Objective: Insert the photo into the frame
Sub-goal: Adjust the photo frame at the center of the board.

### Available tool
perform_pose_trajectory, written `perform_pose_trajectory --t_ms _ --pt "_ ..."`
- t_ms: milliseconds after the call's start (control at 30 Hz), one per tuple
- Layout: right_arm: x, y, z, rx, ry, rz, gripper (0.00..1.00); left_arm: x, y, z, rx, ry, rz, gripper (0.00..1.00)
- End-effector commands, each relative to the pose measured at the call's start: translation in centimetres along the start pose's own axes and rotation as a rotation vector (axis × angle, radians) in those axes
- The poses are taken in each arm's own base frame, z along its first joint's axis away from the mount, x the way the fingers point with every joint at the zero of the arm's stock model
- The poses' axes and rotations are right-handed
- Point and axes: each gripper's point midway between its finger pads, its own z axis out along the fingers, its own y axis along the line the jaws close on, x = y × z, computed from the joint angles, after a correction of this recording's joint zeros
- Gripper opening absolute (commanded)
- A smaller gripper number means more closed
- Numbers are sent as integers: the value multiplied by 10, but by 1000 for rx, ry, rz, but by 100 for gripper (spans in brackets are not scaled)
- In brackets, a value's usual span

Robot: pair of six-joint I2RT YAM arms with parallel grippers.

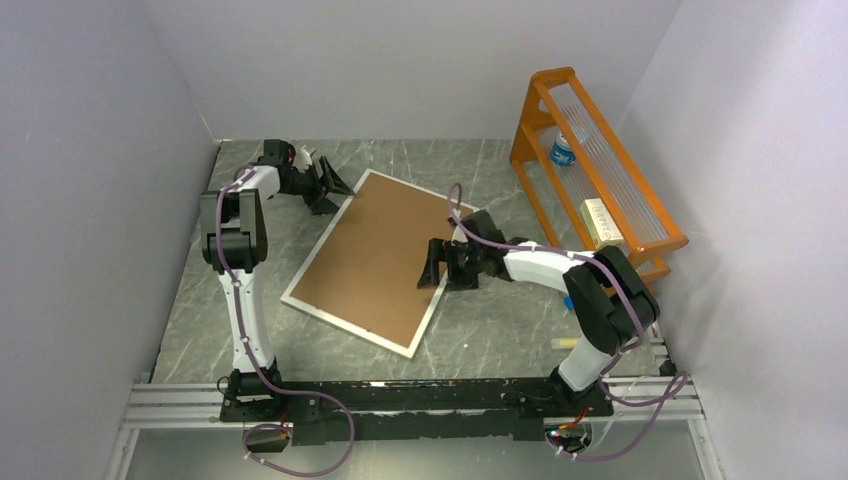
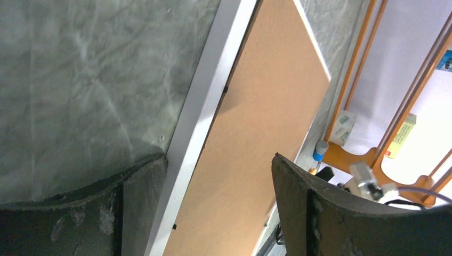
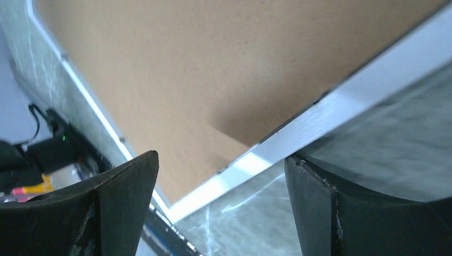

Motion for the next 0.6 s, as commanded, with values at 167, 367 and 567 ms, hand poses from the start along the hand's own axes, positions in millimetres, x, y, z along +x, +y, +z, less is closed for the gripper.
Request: perform_pose_trajectory --t_ms 167,367,567 --pt "-19 3 -38 176 -98 -36 93 -9 44 -2 -299 -29 8 83" --pt "-89 -3 -73 254 -302 -75 93 -39 23 -73 -385 -180 56 93" --pt "-171 -5 -53 245 -322 -107 82 18 16 -129 -512 -222 0 94"
